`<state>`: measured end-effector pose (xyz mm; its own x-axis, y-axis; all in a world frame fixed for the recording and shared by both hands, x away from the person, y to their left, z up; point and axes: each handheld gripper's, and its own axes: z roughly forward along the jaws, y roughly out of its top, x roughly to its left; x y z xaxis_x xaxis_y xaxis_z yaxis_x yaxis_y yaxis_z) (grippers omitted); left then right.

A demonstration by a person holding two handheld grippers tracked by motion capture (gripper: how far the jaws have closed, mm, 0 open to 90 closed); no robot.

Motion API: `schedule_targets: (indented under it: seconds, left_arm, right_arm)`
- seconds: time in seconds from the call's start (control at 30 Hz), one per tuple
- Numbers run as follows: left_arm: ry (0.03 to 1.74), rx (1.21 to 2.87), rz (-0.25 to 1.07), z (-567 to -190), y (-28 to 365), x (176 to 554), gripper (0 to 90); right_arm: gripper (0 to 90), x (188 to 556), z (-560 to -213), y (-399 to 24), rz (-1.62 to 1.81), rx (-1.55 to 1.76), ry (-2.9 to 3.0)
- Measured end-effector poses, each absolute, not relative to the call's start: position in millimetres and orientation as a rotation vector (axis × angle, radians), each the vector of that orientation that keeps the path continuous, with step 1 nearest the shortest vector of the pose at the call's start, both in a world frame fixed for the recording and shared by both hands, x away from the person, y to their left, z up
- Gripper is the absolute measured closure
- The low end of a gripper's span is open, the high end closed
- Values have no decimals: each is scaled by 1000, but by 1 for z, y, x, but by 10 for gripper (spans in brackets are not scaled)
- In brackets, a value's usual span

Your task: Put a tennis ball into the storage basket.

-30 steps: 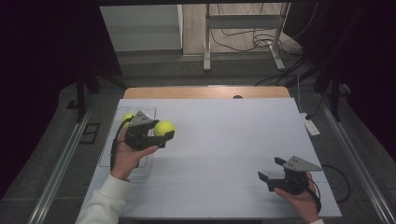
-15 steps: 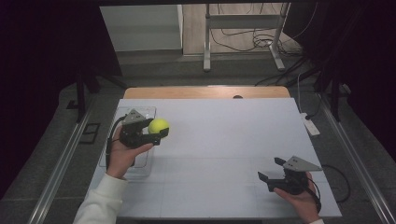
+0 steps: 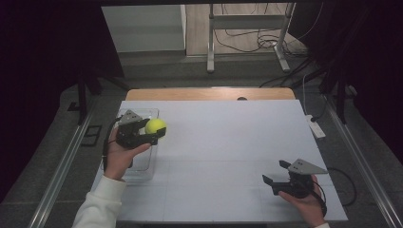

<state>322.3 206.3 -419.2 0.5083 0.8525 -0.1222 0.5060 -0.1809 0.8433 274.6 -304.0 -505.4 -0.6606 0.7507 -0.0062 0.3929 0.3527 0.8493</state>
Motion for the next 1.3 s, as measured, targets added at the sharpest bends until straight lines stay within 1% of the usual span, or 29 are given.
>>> schedule_targets:
  seconds: [0.4, 1.3]
  left_arm:
    - [1155, 1837, 494, -421, 214, 326, 262]
    - [1267, 1790, 538, -429, 247, 334, 262]
  right_arm:
    - [125, 275, -505, -304, 1231, 1000, 2225]
    - [125, 275, -506, -304, 1235, 998, 2227]
